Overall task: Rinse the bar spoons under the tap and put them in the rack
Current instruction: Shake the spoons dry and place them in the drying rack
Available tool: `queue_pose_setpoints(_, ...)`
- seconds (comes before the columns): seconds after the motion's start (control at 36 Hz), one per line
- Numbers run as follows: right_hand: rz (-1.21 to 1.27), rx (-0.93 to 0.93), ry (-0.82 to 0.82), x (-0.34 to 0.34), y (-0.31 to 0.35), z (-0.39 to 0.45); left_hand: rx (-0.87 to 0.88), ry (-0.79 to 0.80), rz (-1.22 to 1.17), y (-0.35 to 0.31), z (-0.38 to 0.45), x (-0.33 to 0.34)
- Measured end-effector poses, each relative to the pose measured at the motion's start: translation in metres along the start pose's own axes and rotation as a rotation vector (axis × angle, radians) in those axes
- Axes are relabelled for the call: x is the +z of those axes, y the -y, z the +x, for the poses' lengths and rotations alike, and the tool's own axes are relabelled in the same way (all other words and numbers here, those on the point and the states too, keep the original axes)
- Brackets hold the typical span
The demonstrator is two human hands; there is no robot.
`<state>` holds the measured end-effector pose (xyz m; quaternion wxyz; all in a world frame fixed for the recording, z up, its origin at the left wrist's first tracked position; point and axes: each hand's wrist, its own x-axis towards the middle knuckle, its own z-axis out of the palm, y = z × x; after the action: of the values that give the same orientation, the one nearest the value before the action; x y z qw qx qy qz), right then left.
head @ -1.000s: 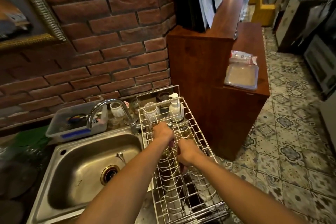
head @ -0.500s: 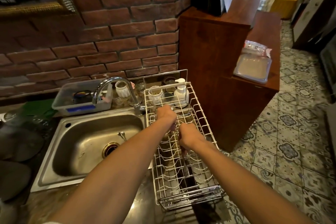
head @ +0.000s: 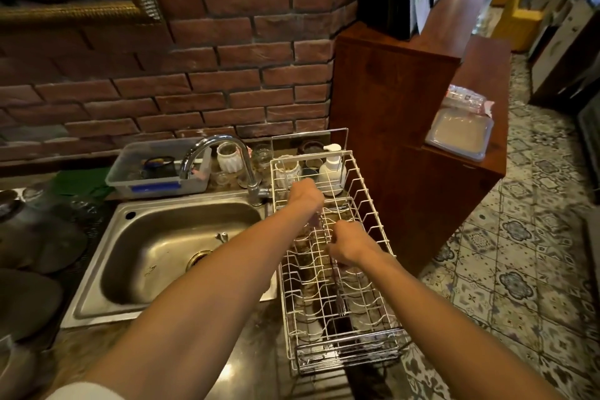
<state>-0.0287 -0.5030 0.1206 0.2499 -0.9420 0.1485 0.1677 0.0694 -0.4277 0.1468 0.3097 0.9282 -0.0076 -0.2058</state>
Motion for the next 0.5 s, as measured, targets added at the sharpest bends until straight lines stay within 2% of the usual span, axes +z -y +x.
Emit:
queue_pose_setpoints(0.19,0.056,0.007,-0.067,-0.016,0.007,-0.004,-0.042,0.054,-0.202,0.001,0.003,-0.038)
queue_pose_setpoints(0.42,0.284,-0.02,-0.218,-0.044,0.029,0.004,-0.069,-0.025,-0.395,0.029,0.012,-0.09)
queue_pose_setpoints(0.5,0.364,-0.057,-0.26,-0.049,0.048,0.009,-0.068,-0.074,-0.386,0.048,0.02,-0.108)
